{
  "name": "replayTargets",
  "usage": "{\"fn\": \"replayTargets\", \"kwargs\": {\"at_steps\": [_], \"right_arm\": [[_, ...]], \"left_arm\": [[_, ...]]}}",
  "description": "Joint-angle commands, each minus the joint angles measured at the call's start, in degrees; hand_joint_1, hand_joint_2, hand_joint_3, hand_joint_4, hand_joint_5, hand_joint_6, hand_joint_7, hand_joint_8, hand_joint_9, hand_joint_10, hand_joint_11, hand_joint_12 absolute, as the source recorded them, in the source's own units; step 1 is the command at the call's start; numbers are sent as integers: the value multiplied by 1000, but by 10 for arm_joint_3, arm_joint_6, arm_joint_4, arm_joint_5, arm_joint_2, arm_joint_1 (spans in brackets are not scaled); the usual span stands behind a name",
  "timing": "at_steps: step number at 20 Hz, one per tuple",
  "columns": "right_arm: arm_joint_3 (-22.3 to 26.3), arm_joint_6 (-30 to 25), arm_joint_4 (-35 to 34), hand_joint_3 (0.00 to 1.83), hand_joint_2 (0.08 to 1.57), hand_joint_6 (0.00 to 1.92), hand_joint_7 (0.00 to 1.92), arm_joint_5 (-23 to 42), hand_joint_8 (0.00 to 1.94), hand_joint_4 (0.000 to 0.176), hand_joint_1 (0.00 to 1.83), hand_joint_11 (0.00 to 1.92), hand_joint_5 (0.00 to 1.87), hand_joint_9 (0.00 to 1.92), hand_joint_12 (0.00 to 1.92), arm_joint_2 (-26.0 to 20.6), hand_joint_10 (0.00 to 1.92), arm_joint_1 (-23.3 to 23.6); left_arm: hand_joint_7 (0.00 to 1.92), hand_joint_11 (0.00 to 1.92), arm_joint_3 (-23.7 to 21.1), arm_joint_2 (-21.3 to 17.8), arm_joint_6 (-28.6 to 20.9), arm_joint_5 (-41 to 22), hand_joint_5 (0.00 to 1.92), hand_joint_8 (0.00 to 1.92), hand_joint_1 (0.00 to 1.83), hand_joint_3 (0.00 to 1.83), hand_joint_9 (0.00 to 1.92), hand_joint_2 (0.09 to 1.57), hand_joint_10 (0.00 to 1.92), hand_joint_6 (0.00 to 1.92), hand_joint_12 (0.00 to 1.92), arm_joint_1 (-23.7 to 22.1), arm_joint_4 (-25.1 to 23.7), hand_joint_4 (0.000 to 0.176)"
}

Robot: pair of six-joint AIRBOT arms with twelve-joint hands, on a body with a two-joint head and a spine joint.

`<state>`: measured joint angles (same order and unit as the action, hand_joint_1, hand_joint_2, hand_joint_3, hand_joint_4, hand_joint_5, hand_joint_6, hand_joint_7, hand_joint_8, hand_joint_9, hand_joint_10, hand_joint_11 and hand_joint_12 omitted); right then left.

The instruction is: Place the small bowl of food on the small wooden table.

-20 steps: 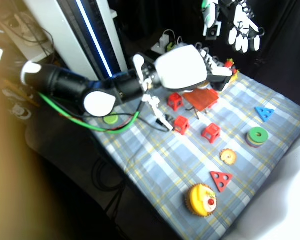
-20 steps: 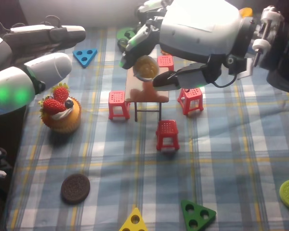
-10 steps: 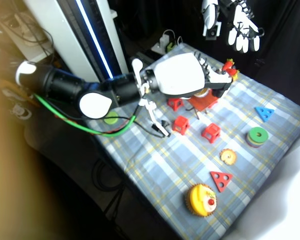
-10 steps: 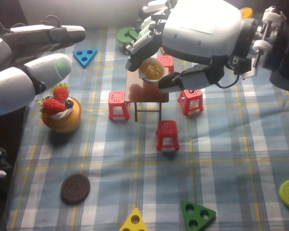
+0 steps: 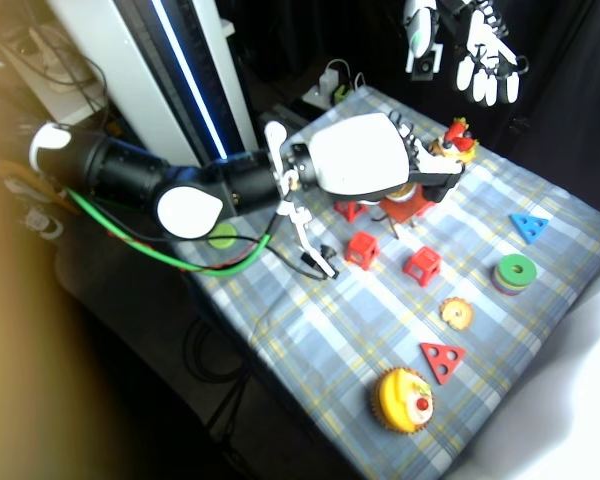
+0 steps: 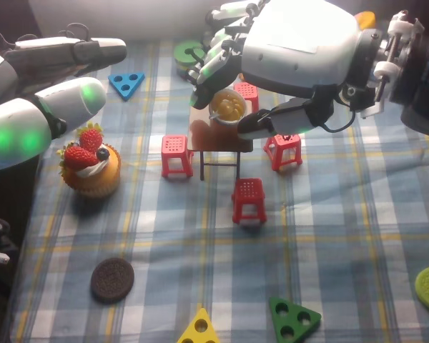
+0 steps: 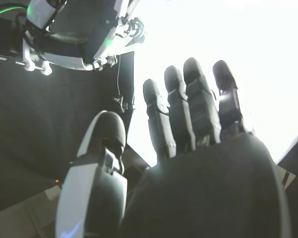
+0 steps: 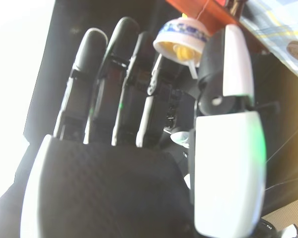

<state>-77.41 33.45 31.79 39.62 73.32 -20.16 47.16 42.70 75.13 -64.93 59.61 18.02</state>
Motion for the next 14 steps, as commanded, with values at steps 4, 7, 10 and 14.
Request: {"fn": "replayTargets", "kwargs": {"at_steps": [4, 7, 10, 14], "right_arm": [[-3, 1, -13, 0, 1090, 11, 993, 59, 987, 0, 1351, 296, 891, 753, 1381, -2, 655, 7], [-3, 1, -13, 1, 975, 3, 876, 59, 393, 0, 1135, 168, 850, 683, 1388, -2, 612, 7], [-3, 1, -11, 0, 965, 0, 909, 59, 354, 0, 1134, 147, 828, 714, 1403, -4, 624, 8], [-1, 1, -11, 0, 964, 0, 865, 59, 93, 17, 1129, 19, 790, 687, 1296, -9, 339, 11]], "left_arm": [[536, 0, 5, 3, -6, -64, 634, 2, 396, 1, 437, 1320, 6, 3, 469, -6, -3, 53], [521, 0, 5, 3, -6, -64, 622, 1, 395, 1, 423, 1331, 1, 1, 424, -6, -3, 43], [512, 0, 6, 4, -6, -64, 614, 1, 386, 0, 420, 1328, 2, 1, 424, -7, -3, 47], [517, 0, 6, 4, -6, -63, 632, 3, 384, 0, 411, 1332, 2, 2, 348, -7, -3, 37]]}}
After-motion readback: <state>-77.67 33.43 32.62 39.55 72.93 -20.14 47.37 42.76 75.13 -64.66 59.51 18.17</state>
